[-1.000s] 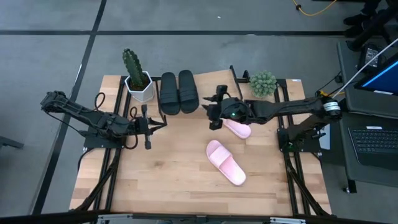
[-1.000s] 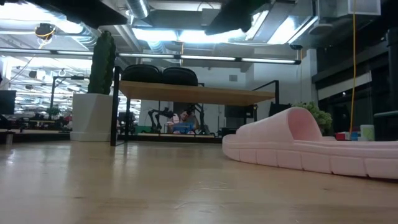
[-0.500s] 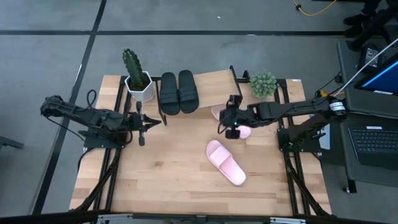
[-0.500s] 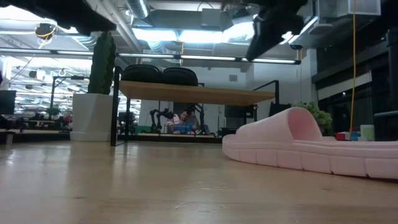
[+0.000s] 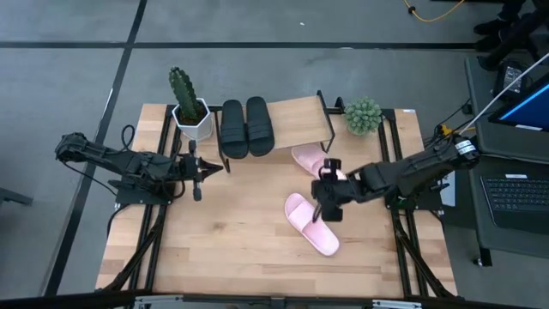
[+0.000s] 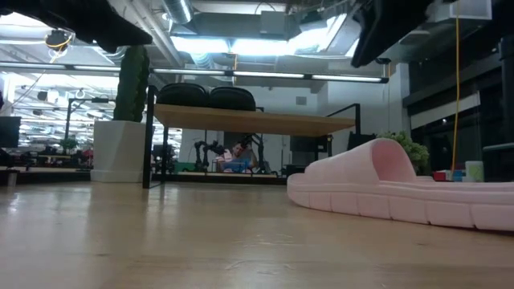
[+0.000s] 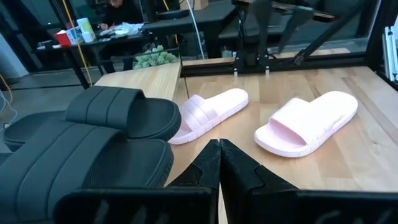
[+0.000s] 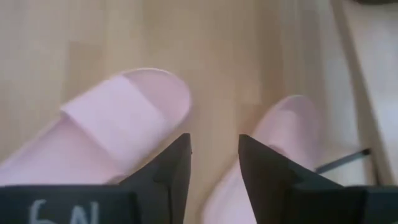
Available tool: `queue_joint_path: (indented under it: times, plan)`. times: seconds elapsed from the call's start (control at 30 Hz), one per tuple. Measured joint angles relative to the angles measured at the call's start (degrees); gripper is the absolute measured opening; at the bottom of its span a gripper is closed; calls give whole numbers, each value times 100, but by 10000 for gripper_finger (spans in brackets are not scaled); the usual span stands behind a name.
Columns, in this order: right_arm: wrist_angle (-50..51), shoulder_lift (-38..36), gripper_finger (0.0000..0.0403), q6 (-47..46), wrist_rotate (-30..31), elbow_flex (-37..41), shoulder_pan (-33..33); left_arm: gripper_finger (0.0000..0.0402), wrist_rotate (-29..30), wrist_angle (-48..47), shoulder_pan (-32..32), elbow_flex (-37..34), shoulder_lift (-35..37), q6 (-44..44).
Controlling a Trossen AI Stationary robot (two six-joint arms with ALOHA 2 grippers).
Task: Pick and place slides into the shelf
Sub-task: Put the bottom pink slide on the shelf
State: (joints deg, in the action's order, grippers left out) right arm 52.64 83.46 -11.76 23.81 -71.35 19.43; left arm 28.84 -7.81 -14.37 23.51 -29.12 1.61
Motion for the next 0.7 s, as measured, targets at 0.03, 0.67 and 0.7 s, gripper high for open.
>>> queue_joint_path:
  times: [0.03,0.67,0.7]
  plan:
    - [0,0,132,-126,2,0,102,0,0,10,0,0,2,0]
    - [-200,657,117,-1047,50,0,1127,0,-287,-10,-4,0,0,-302]
    - [-199,706,117,-1047,77,0,1141,0,-401,-19,-4,0,0,-302]
